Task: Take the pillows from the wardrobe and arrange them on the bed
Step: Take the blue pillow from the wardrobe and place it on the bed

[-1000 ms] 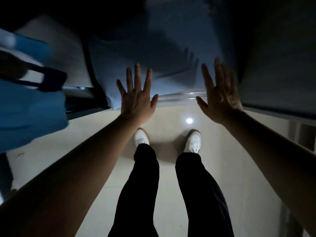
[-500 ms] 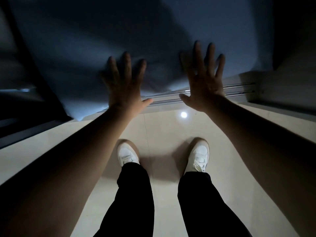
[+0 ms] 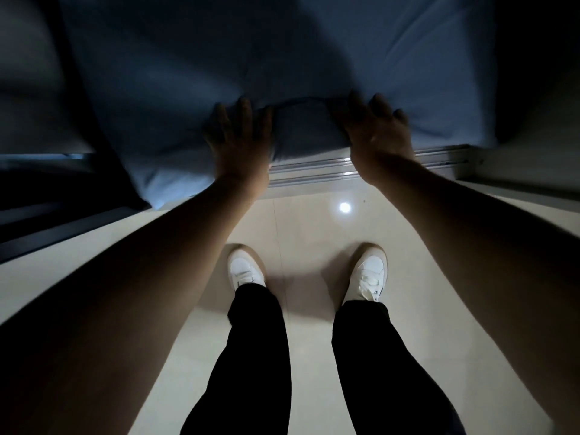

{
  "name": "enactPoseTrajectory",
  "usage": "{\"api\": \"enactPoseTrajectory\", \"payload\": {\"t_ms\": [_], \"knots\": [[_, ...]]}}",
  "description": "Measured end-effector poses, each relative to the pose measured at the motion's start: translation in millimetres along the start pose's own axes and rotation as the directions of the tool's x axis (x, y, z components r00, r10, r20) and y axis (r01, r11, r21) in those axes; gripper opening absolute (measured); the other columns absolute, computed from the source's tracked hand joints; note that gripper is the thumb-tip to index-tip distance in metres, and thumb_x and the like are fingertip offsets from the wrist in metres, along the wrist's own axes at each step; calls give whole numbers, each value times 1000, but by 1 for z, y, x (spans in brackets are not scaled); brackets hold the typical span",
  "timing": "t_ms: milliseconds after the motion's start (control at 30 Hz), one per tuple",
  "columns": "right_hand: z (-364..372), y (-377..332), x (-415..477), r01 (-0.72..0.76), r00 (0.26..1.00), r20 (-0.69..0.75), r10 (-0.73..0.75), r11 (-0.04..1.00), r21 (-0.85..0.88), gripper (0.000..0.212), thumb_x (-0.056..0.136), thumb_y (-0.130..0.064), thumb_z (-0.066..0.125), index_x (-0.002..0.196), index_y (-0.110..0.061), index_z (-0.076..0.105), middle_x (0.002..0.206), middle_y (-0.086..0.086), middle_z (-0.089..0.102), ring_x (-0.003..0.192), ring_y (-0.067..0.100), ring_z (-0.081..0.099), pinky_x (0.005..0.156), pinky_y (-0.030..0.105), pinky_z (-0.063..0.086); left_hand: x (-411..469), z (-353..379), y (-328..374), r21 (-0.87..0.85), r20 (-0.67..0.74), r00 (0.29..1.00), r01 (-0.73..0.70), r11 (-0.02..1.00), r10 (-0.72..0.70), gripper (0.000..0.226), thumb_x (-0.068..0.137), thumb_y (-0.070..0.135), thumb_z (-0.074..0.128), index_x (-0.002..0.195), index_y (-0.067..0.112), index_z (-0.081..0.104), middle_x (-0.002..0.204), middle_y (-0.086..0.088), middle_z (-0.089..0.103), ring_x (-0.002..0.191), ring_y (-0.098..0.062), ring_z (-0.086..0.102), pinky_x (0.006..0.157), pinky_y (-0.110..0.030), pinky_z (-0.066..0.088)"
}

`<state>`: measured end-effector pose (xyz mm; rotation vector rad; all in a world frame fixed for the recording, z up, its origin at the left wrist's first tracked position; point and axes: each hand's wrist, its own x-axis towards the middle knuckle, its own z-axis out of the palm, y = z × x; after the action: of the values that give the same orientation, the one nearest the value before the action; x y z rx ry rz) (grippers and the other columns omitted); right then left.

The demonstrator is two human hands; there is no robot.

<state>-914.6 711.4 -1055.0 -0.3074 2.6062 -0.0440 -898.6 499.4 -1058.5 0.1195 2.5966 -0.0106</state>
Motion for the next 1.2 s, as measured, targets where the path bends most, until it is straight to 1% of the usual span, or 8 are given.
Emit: {"api": "enactPoseTrajectory", "payload": {"t_ms": [200,367,433,567,700,867,1067,1200], "knots": [[-53,-5,-54,57,998,-21,-55,984,166,68,89,-11,46,150,-37,31,149,7,45,128,35,47,96,46,47,-57,-42,-15,106,-74,996,-33,994,41,118,66,44,81,152,21,4,160,-24,6,141,-57,10,105,-74,19],[-86,-14,-122,50,996,-84,-32,974,220,59,87,-15,55,142,-35,47,131,5,64,104,37,65,73,42,54,-102,-77,-5,124,-36,995,-89,988,94,73,90,12,47,154,20,11,160,-19,14,140,-56,17,103,-77,22],[-98,-17,-145,17,998,-66,-2,972,235,60,88,-15,55,144,-36,43,136,4,61,108,34,65,74,41,54,-119,-98,0,141,-3,993,-114,983,115,68,91,7,39,153,18,15,159,-18,19,140,-54,20,104,-75,23],[-127,-21,-183,24,994,-106,4,965,261,61,88,-14,57,144,-34,45,127,4,67,98,33,68,68,39,53,-145,-142,2,179,38,987,-160,971,156,66,87,-1,40,149,15,23,146,-23,40,136,-48,32,104,-66,34],[-164,-25,-209,47,998,-48,-41,987,151,58,96,-19,45,149,-39,33,110,4,73,83,32,69,61,31,43,-174,-188,0,184,8,981,-194,964,195,52,88,1,45,137,15,42,116,-18,63,109,-39,57,85,-49,49],[-214,-43,-272,-21,1000,5,21,1000,13,55,101,-27,34,152,-41,21,119,1,70,94,31,69,63,32,38,-230,-239,-4,209,-21,965,-251,945,261,48,78,6,63,124,20,53,105,-8,69,99,-32,64,73,-39,52],[-254,-76,-387,-217,976,3,218,970,112,60,97,-23,37,154,-35,20,138,-5,57,108,27,66,71,37,52,-301,-300,8,233,-30,900,-416,879,434,51,78,6,58,126,23,49,120,-1,66,118,-27,54,93,-40,42],[-286,-87,-467,-363,930,-6,366,924,123,63,96,-16,39,154,-34,21,138,-5,57,111,26,65,74,40,56,-354,-339,33,258,-57,825,-532,806,562,49,80,3,53,125,21,51,123,0,65,118,-25,54,94,-41,41]]}}
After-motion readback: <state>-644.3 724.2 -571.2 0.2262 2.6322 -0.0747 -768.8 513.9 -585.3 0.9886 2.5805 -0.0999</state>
